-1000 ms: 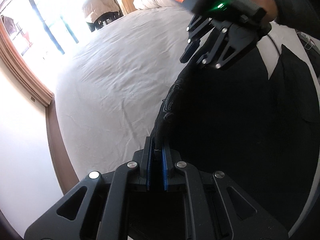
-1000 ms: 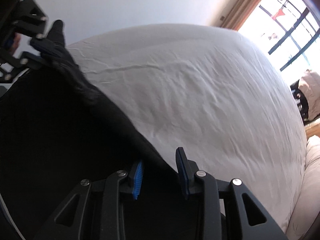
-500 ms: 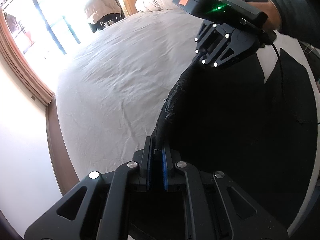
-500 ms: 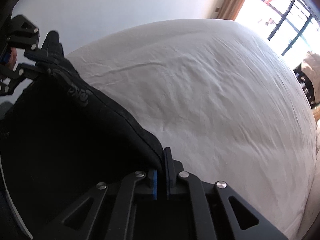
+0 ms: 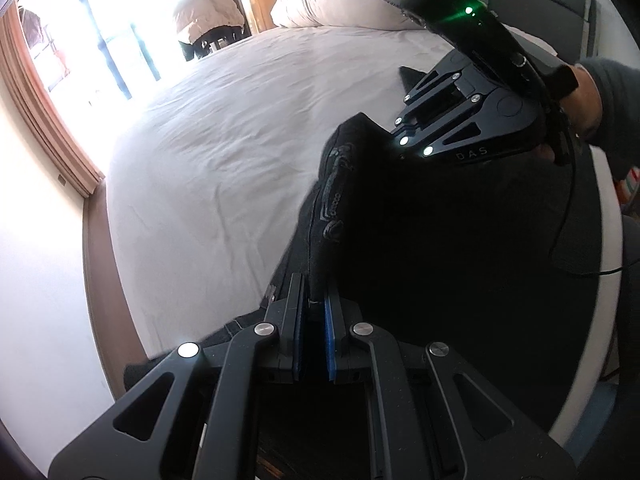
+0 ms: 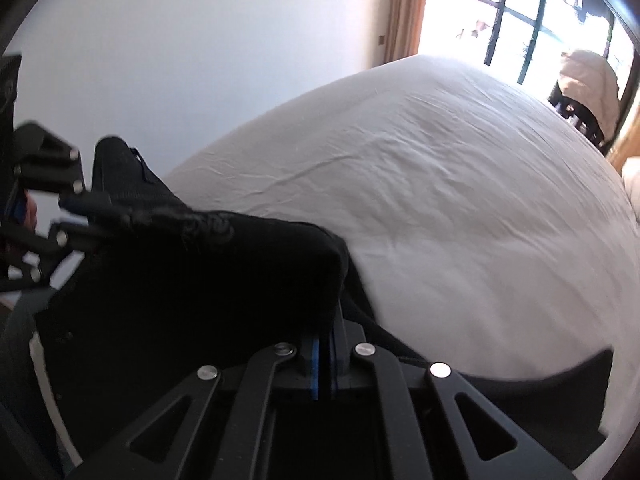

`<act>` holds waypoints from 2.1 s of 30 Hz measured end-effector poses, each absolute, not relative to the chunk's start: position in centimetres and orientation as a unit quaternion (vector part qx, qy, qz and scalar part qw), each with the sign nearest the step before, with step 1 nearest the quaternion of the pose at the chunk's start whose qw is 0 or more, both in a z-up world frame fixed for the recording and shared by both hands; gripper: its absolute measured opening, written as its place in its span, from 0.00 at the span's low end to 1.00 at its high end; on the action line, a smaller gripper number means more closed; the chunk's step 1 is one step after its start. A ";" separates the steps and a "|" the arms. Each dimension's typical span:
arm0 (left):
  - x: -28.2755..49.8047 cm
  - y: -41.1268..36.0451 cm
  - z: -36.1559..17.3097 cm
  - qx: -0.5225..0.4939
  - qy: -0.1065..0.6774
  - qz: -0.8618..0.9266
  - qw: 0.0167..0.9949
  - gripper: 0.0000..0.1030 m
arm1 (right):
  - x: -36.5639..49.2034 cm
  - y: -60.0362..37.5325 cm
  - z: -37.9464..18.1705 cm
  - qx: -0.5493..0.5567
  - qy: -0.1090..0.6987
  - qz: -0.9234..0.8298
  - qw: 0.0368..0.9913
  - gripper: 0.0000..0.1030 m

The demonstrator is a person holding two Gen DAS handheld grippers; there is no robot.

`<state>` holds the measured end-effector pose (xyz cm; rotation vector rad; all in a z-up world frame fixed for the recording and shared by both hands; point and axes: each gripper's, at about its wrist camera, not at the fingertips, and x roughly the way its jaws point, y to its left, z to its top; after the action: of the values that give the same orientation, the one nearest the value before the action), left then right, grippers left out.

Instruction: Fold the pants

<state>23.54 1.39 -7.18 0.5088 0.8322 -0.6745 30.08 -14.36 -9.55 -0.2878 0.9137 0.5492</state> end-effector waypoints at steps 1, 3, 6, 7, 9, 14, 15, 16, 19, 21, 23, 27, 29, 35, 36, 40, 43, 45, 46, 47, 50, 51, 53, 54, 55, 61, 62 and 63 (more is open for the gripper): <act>22.8 1.4 -7.2 0.240 0.392 -0.319 0.829 0.07 | 29.4 -14.4 -9.5 -0.130 0.431 0.259 0.855 0.04; 21.4 1.6 -7.4 0.241 0.391 -0.320 0.829 0.07 | 27.6 -14.4 -9.4 -0.123 0.424 0.255 0.860 0.04; 18.4 1.9 -8.1 0.255 0.384 -0.328 0.825 0.07 | 23.8 -14.7 -9.3 -0.126 0.411 0.250 0.868 0.04; 17.7 2.0 -8.5 0.260 0.386 -0.328 0.822 0.07 | 22.8 -15.0 -9.2 -0.128 0.406 0.250 0.870 0.04; 15.9 2.4 -9.5 0.265 0.395 -0.333 0.815 0.07 | 20.3 -15.4 -9.4 -0.137 0.398 0.250 0.872 0.04; 11.7 2.4 -11.6 0.290 0.406 -0.354 0.791 0.07 | 14.6 -14.7 -10.7 -0.190 0.399 0.251 0.862 0.04; 10.9 2.2 -11.9 0.303 0.404 -0.356 0.786 0.07 | 13.4 -14.4 -11.2 -0.205 0.399 0.249 0.858 0.04; 10.3 2.1 -12.2 0.314 0.402 -0.357 0.782 0.07 | 12.7 -14.2 -11.6 -0.213 0.400 0.247 0.857 0.04; 8.6 1.9 -13.0 0.347 0.397 -0.364 0.768 0.07 | 10.4 -13.3 -12.6 -0.231 0.401 0.242 0.853 0.04; 7.5 2.0 -13.3 0.366 0.389 -0.368 0.761 0.07 | 9.0 -12.8 -13.3 -0.248 0.399 0.237 0.850 0.04; 7.0 2.2 -13.5 0.381 0.382 -0.372 0.755 0.07 | 7.9 -12.1 -14.0 -0.268 0.397 0.234 0.846 0.04; 6.2 2.8 -14.1 0.405 0.379 -0.384 0.739 0.07 | 6.0 -10.7 -15.4 -0.314 0.391 0.233 0.833 0.04; 6.1 3.2 -14.2 0.411 0.378 -0.384 0.735 0.07 | 5.4 -10.4 -15.9 -0.319 0.392 0.234 0.831 0.04; 5.9 3.3 -14.4 0.414 0.378 -0.385 0.733 0.07 | 5.2 -10.1 -17.0 -0.346 0.390 0.224 0.823 0.04; 5.6 3.3 -14.3 0.420 0.375 -0.385 0.732 0.07 | 5.2 -10.0 -17.1 -0.352 0.389 0.223 0.822 0.04; 4.5 3.4 -15.0 0.428 0.370 -0.391 0.726 0.07 | 4.5 -9.5 -17.3 -0.352 0.392 0.218 0.821 0.04; 4.9 3.5 -15.7 0.423 0.377 -0.386 0.728 0.07 | 4.3 -9.1 -17.9 -0.357 0.395 0.216 0.818 0.04; 5.5 3.6 -15.8 0.420 0.378 -0.386 0.729 0.07 | 4.0 -8.8 -18.2 -0.368 0.395 0.216 0.814 0.04; 5.7 3.4 -15.6 0.421 0.377 -0.387 0.729 0.07 | 3.1 -8.6 -18.5 -0.372 0.394 0.216 0.813 0.04; 5.8 3.4 -15.5 0.422 0.377 -0.388 0.728 0.07 | 3.0 -8.6 -18.5 -0.372 0.394 0.217 0.812 0.04; 5.8 3.6 -15.8 0.427 0.376 -0.390 0.724 0.07 | 3.0 -8.6 -19.3 -0.368 0.398 0.215 0.813 0.04; 5.9 3.6 -15.9 0.429 0.377 -0.388 0.724 0.07 | 3.1 -8.5 -19.5 -0.367 0.399 0.212 0.813 0.04; 5.8 3.5 -16.1 0.432 0.373 -0.384 0.726 0.07 | 3.3 -8.6 -19.8 -0.363 0.399 0.209 0.816 0.04; 5.7 3.5 -16.1 0.432 0.370 -0.383 0.728 0.07 | 3.5 -8.7 -19.8 -0.359 0.398 0.207 0.819 0.05; 5.6 3.6 -16.2 0.433 0.367 -0.380 0.731 0.08 | 3.5 -9.0 -19.8 -0.356 0.397 0.206 0.821 0.05; 4.9 3.9 -15.6 0.409 0.378 -0.382 0.737 0.17 | 2.8 -9.1 -20.1 -0.353 0.395 0.199 0.825 0.08; 5.1 4.0 -15.3 0.401 0.385 -0.386 0.736 0.22 | 2.9 -9.2 -20.0 -0.348 0.396 0.198 0.826 0.08; 5.2 4.2 -15.1 0.386 0.398 -0.394 0.733 0.38 | 3.0 -9.5 -20.0 -0.346 0.396 0.198 0.827 0.08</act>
<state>5.24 4.20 -15.07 0.8500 0.8752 -0.8663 2.99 -9.53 -20.03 -0.7350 0.8407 0.4202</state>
